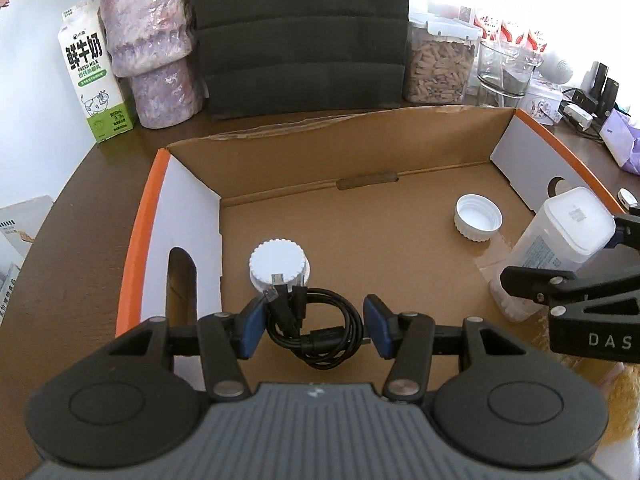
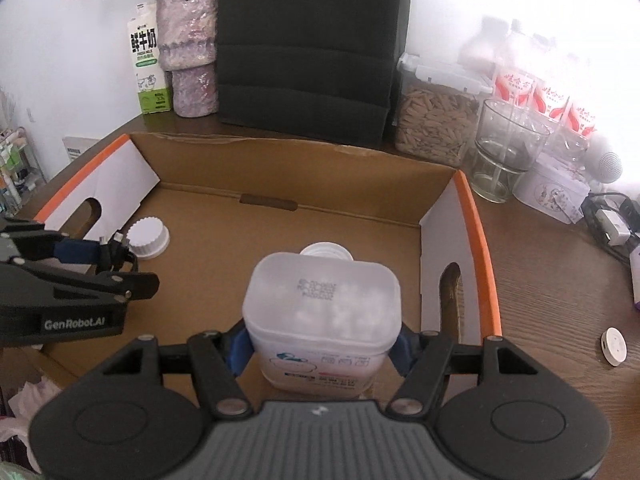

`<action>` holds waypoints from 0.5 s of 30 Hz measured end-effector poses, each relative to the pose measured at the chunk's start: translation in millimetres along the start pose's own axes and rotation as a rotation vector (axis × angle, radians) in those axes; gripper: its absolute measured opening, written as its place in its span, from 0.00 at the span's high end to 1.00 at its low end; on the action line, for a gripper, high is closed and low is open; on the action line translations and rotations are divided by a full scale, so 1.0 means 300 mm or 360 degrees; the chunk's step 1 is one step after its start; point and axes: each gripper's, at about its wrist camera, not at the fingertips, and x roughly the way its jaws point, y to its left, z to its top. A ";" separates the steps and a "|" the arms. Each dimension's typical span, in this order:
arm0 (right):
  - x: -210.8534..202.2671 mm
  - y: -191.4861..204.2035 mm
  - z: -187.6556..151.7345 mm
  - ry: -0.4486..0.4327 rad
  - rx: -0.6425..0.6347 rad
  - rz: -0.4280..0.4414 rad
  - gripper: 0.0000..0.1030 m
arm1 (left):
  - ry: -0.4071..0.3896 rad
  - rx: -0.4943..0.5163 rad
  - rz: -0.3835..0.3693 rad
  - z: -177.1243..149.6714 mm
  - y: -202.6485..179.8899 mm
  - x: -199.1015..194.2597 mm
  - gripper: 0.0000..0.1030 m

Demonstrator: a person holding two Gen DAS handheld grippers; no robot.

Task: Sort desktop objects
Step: 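Lower the cable and swab box into the cardboard box and release both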

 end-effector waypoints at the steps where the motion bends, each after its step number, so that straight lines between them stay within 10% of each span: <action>1: -0.001 0.001 0.000 0.0002 -0.0002 -0.0004 0.37 | -0.0007 0.0005 0.0003 0.000 -0.001 -0.003 0.47; 7: -0.019 0.007 0.000 -0.0017 -0.0028 -0.0051 0.23 | -0.0100 0.0040 0.0056 0.000 -0.013 -0.048 0.19; 15: -0.129 -0.004 0.015 -0.0127 -0.0015 -0.0063 0.14 | -0.0255 0.0037 0.0103 0.001 -0.011 -0.183 0.07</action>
